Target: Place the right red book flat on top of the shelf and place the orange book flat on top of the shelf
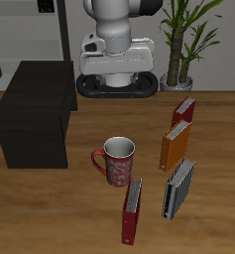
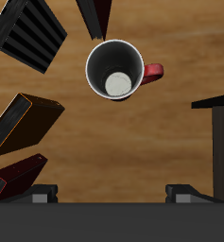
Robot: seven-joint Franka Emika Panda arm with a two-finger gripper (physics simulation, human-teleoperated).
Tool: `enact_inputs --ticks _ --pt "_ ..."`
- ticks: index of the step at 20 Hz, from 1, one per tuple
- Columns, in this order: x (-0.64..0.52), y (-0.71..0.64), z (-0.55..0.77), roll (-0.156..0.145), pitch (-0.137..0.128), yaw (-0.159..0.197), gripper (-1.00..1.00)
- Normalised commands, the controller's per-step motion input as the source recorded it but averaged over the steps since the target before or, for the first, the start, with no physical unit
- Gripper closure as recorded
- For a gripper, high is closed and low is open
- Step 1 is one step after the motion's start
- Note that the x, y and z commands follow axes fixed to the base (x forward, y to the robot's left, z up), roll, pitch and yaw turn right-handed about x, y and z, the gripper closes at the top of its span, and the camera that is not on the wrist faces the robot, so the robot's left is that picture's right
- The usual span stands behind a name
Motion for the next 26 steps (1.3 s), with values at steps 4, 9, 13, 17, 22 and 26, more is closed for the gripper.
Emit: enact_inputs --ticks 4,9,13,17,22,26 --pt "0.09 -0.04 0.0 -0.025 0.015 -0.011 -1.0" --pt "0.13 -0.06 0.06 -0.028 -0.002 -0.002 -1.0" --pt "0.31 0.01 0.13 -0.002 -0.019 0.038 -1.0" --pt "0.25 0.02 0.15 -0.014 -0.016 0.036 -1.0" --pt "0.58 0.01 0.28 -0.053 -0.038 0.039 -1.0" --pt "0.38 0.02 0.18 -0.039 0.001 -0.021 -1.0"
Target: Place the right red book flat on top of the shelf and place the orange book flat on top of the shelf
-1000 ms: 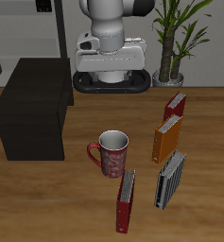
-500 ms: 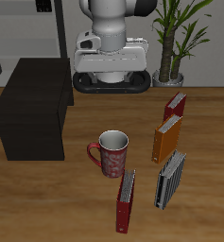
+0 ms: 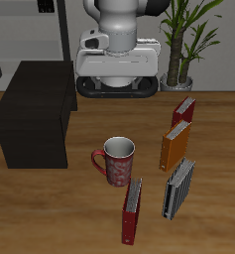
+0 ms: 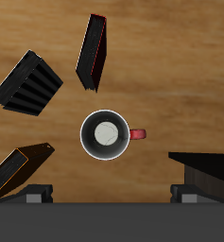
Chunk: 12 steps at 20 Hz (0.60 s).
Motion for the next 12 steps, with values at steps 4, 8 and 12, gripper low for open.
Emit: enact_inputs --ticks 4,8,12 --pt "0.41 -0.01 0.17 -0.034 0.003 -0.018 -1.0" --pt "0.44 -0.01 0.16 -0.027 -0.045 0.039 -1.0" --pt "0.49 0.05 0.01 -0.005 -0.013 0.033 -1.0"
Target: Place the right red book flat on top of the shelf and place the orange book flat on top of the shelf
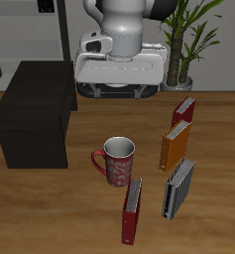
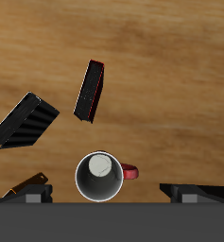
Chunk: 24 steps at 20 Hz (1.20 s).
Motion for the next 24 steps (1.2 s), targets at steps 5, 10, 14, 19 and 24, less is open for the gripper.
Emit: enact_inputs --ticks 5,10,14,19,24 --pt "0.58 0.04 -0.03 -0.042 -0.027 -0.035 -1.0" --pt "0.43 -0.02 -0.02 -0.017 -0.019 -0.023 -1.0" --pt "0.53 -0.01 -0.15 -0.004 0.021 0.001 -1.0" --pt "0.31 0.04 -0.25 0.0 0.013 0.001 -1.0" --pt "0.16 0.09 -0.2 0.036 -0.009 -0.019 -1.0"
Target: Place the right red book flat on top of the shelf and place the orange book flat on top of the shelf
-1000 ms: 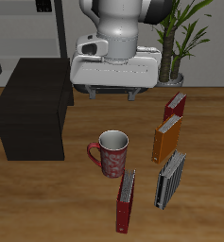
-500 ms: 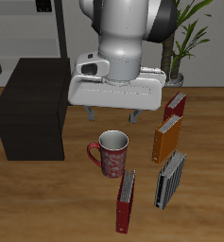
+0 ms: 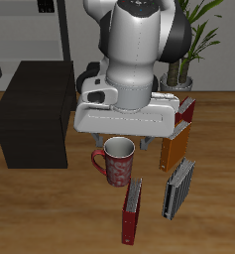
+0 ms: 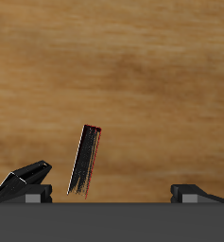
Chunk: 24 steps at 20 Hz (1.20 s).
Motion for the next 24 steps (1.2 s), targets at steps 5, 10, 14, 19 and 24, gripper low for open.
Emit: enact_inputs --ticks 5,10,14,19,24 --pt "0.11 0.1 -0.23 0.042 -0.036 -0.064 -1.0" --pt "0.2 -0.05 -0.39 -0.026 0.02 -0.011 -1.0" --pt "0.11 -0.1 -0.25 -0.029 0.006 -0.022 -1.0" --pt "0.03 -0.01 -0.35 -0.001 0.024 -0.036 -1.0" --pt "-0.02 0.16 -0.31 0.02 -0.002 -0.019 -1.0"
